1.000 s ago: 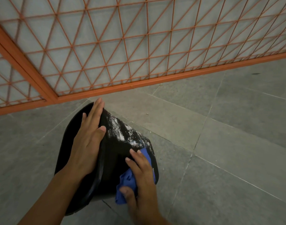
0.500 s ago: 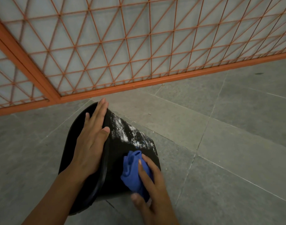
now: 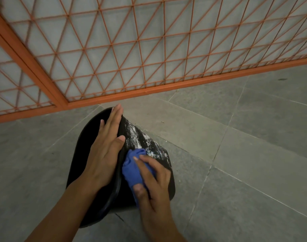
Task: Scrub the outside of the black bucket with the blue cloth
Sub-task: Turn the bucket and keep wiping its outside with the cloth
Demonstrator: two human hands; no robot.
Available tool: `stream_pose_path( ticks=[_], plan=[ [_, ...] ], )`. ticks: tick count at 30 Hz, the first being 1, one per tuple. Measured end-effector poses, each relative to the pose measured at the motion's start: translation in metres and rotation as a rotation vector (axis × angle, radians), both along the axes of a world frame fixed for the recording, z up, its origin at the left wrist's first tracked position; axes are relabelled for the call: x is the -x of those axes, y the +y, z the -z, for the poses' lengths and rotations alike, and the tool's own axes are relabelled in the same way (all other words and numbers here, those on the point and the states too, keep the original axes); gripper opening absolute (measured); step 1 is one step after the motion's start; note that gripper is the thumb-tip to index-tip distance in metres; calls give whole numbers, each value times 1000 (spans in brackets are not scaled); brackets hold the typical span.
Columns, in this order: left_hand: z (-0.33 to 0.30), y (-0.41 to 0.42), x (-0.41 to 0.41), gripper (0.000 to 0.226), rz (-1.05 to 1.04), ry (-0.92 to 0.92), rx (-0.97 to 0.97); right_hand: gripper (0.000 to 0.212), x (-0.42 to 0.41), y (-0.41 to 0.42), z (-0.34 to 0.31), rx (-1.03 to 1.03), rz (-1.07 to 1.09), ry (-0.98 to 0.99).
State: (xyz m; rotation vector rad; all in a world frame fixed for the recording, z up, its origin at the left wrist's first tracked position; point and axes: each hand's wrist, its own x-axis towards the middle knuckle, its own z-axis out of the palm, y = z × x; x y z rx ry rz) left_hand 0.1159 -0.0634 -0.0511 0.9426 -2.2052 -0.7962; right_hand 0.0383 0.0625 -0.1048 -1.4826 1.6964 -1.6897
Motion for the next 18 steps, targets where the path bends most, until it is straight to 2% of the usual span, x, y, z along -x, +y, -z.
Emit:
stream_pose_path(
  ticks=[3,6,10,15,18],
  plan=[
    [1,-3,-4,68,-17,7,-10,39,23,-16,-5,-35,-66,-38],
    [-1,-3,-3,70,-48,-16,14,35,24,-7,9,-118,-10,-119],
    [1,0,1,71,-32,-26,10,35,9,1,11,-60,11,-32],
    [-1,-3,2,70,-63,-37,19,37,18,3,9,-108,22,-169],
    [0,0,1,70,-31,-30,22,36,3,11,4,-35,11,-128]
  ],
)
